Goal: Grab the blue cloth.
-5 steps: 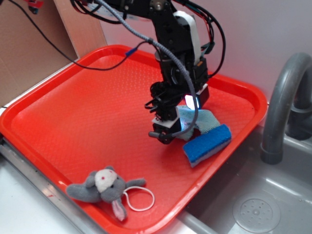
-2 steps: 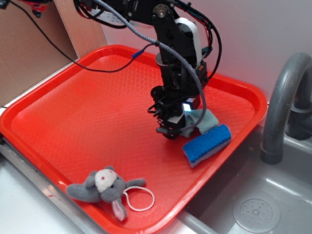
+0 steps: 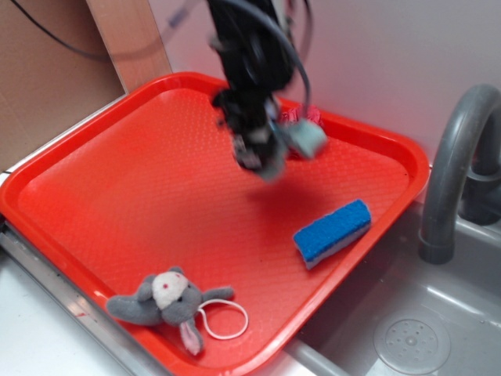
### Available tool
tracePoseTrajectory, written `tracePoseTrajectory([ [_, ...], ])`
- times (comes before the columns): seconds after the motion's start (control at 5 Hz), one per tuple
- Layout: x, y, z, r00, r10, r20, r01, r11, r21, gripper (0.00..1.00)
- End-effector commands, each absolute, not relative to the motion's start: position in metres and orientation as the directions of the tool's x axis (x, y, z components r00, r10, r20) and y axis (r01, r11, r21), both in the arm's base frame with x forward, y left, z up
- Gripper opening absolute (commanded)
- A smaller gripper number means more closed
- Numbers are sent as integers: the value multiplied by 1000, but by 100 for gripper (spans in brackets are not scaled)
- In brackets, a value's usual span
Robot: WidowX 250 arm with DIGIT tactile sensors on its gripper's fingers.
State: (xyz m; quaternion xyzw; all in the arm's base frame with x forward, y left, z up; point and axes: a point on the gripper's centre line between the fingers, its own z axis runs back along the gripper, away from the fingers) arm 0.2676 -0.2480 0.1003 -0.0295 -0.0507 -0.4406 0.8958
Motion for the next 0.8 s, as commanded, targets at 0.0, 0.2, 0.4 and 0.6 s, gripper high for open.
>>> tracePoseTrajectory([
  [0.0,224,-198,184,829,-542,139,530,840,117,0],
  [0.2,198,-163,217,905,-394,159,374,916,146,0],
  [0.4,181,-137,241,963,-231,136,207,963,172,0],
  [0.6,173,-128,245,974,-137,179,113,984,138,0],
])
